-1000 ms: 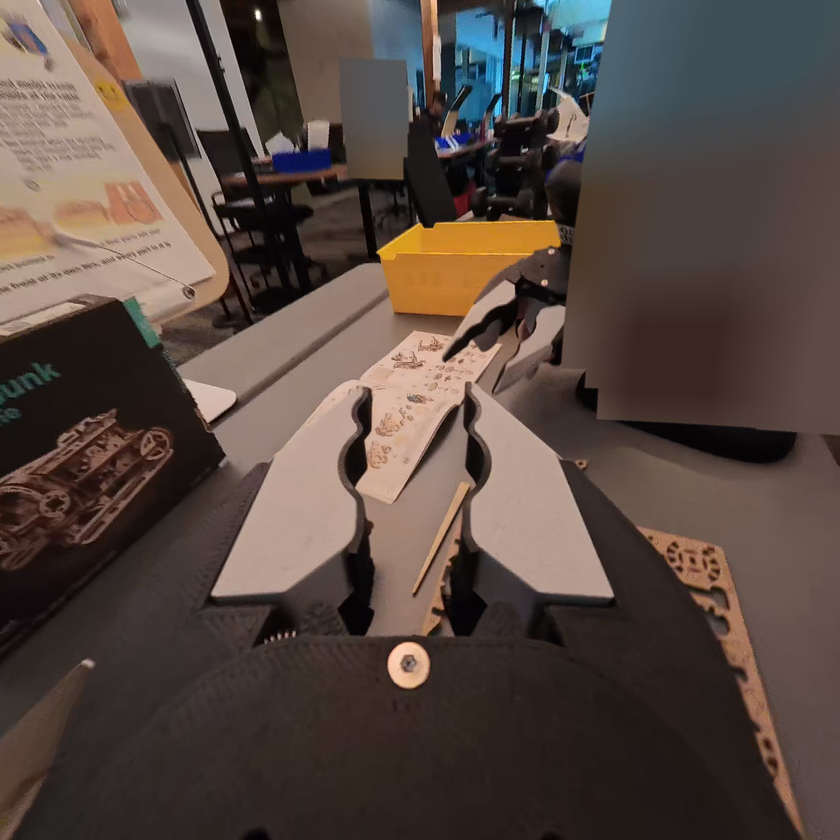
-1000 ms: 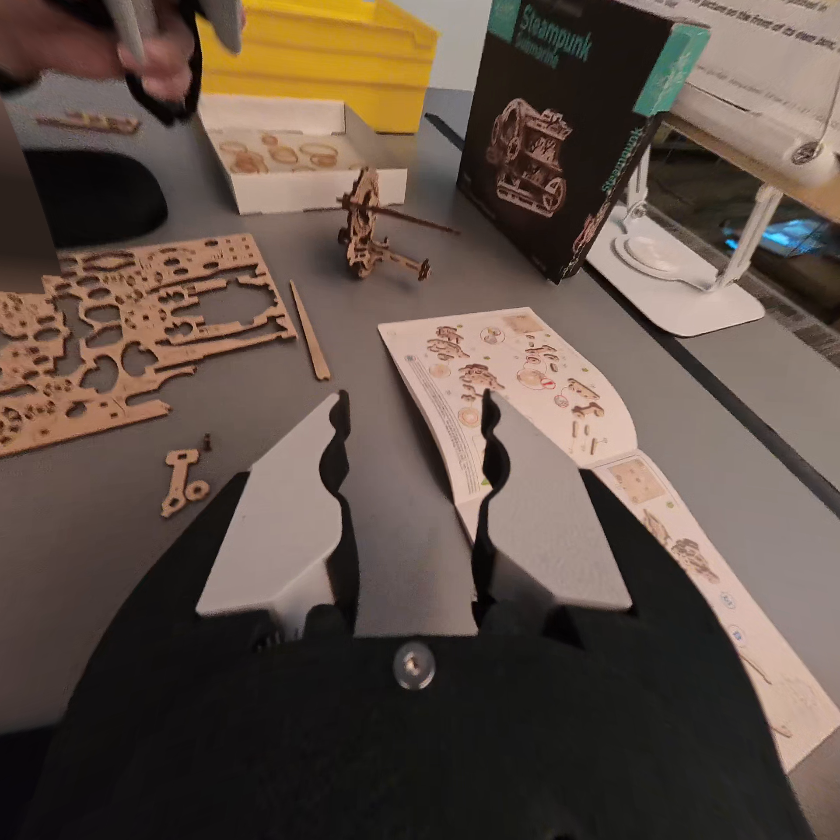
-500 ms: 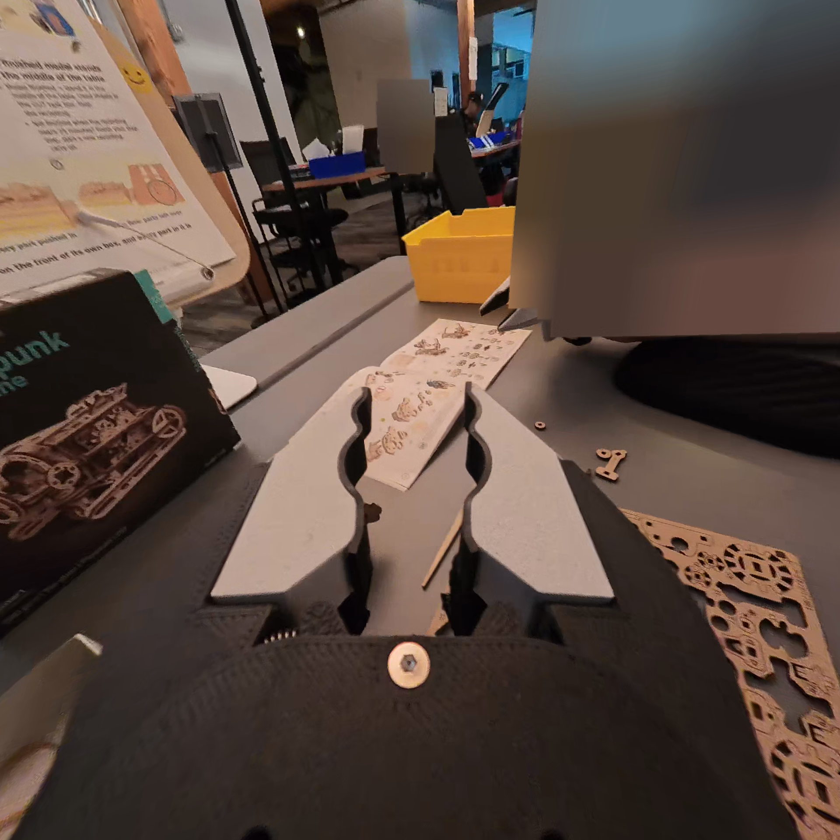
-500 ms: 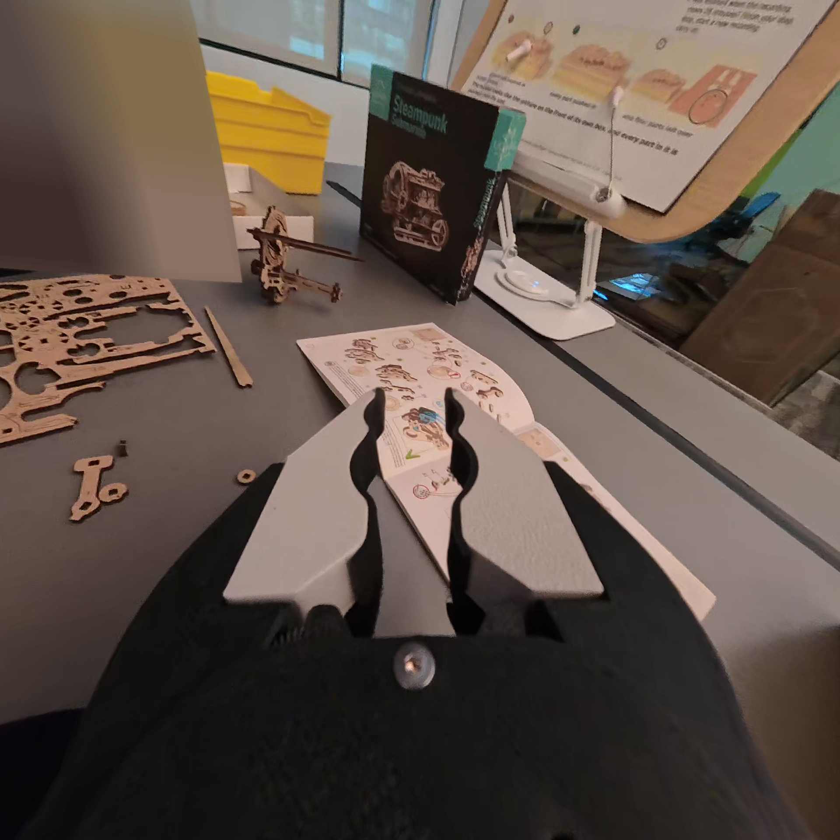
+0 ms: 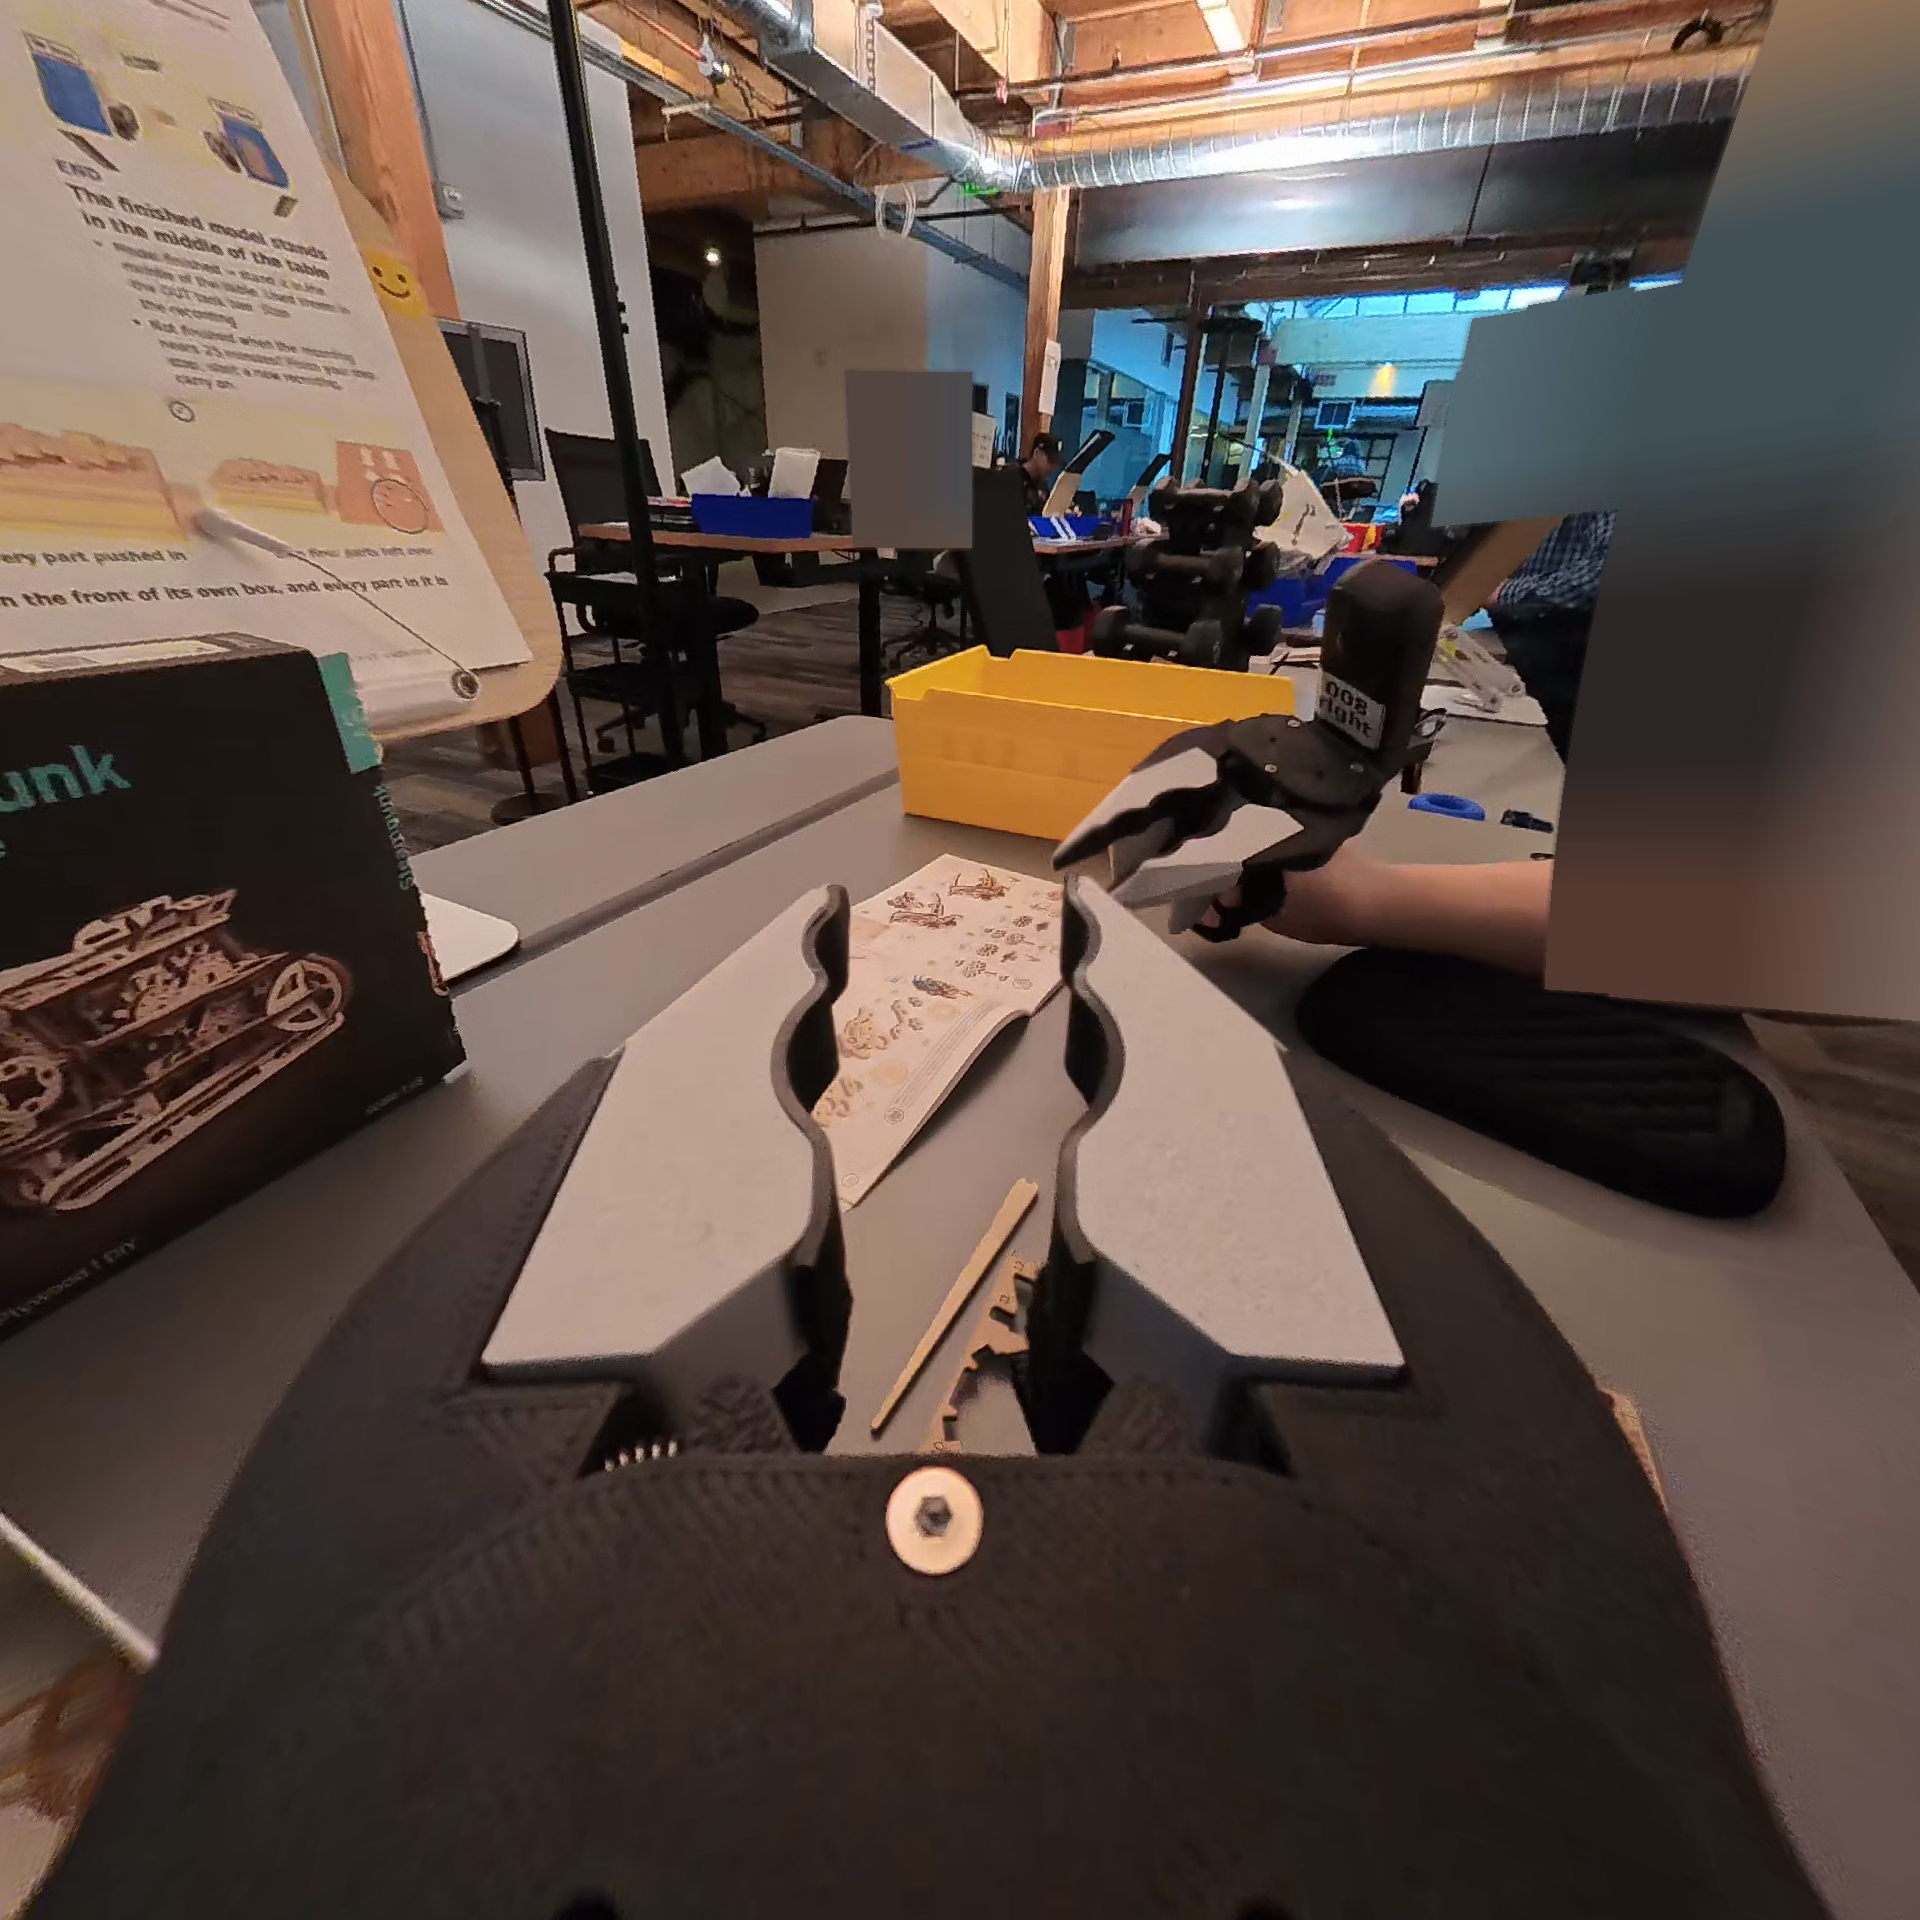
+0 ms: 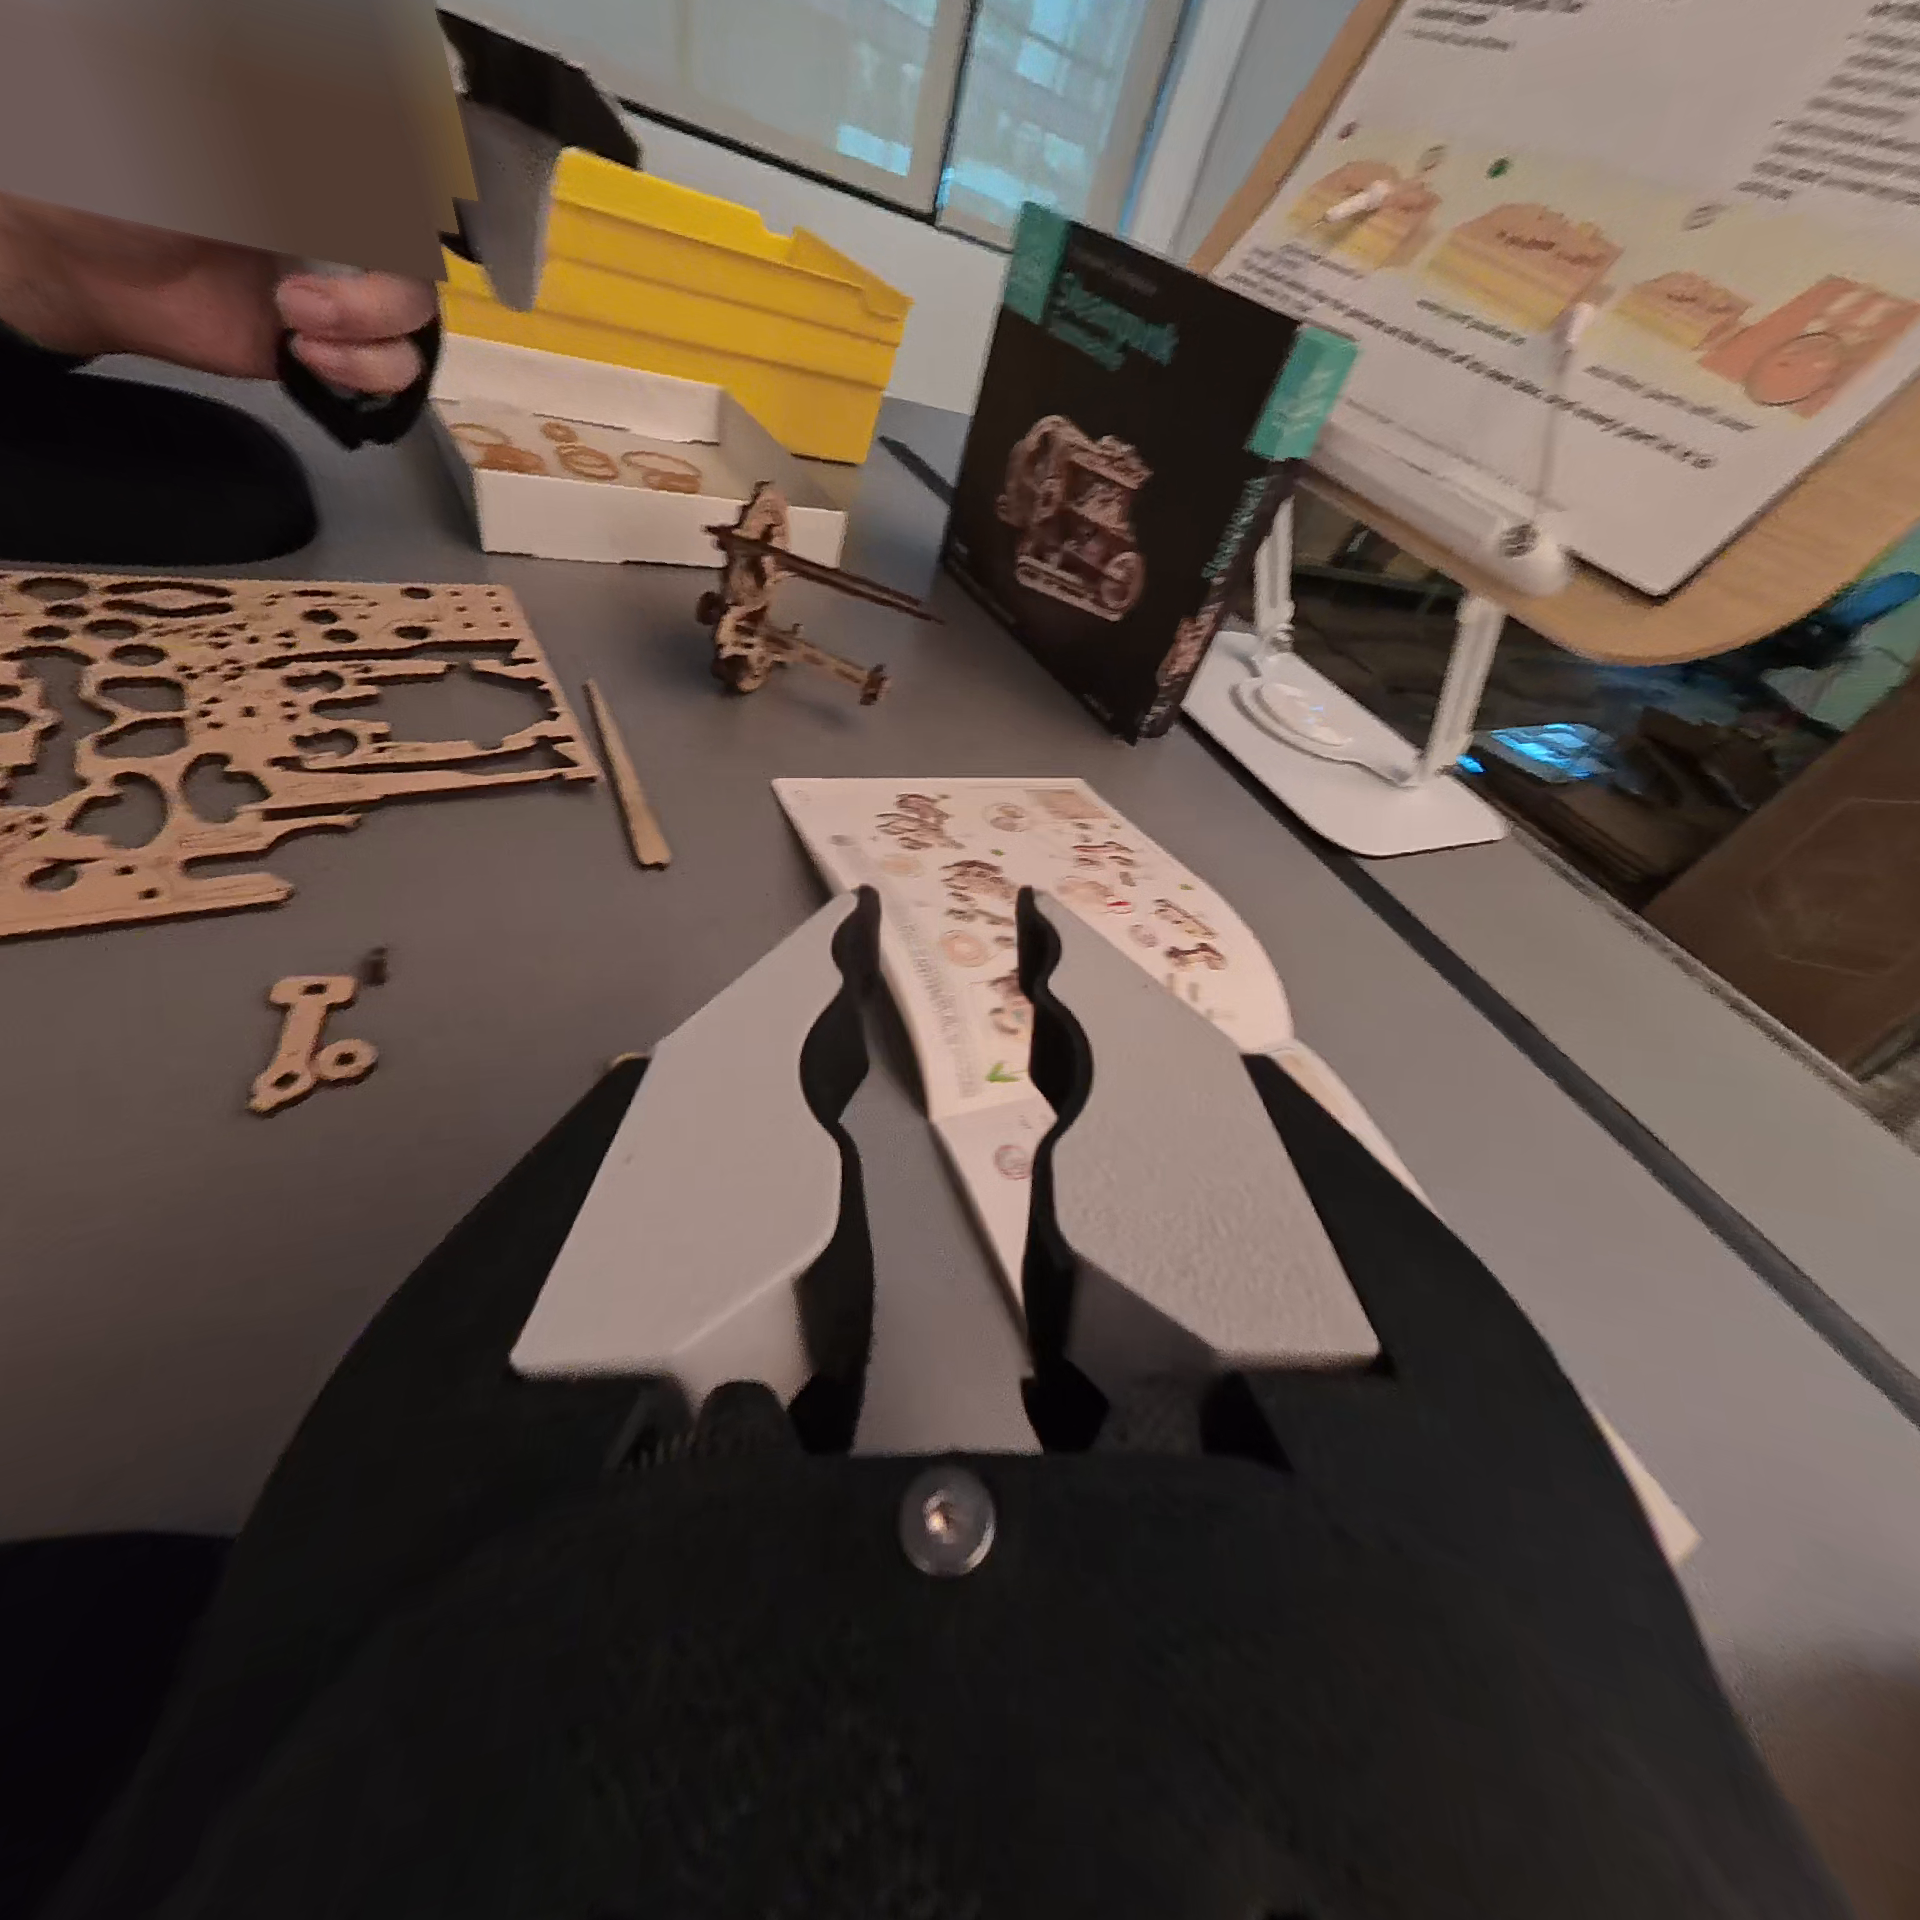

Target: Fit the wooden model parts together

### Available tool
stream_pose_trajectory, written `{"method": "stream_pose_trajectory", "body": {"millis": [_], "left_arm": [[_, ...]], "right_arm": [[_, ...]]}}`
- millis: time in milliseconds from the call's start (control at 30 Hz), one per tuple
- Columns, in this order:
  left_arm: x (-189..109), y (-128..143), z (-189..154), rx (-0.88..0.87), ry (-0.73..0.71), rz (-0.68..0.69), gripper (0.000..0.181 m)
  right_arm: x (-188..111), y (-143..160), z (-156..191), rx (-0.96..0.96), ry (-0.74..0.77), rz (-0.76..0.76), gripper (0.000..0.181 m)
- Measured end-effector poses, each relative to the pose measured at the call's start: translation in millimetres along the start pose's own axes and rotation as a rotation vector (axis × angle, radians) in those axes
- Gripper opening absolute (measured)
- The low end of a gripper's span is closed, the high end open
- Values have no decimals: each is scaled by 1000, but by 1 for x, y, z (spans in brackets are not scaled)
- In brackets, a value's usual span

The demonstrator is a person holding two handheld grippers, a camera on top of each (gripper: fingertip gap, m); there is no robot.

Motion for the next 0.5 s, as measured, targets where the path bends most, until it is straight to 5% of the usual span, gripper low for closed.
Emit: {"method": "stream_pose_trajectory", "body": {"millis": [267,500], "left_arm": [[7,10,1,0,0,62,38],[8,11,-2,-2,11,68,38]], "right_arm": [[-9,-21,67,137,-596,73,25],[2,-13,99,-18,-660,260,26]]}}
Point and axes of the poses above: each gripper's, where its closed fingertips meet, x out along the fingers, y out of its underside, z = x × y across the jaws, the point moved 6 cm from there along -x, back along the fingers, and after that the axes turned 14 degrees about -x, right-handed, at the moved point
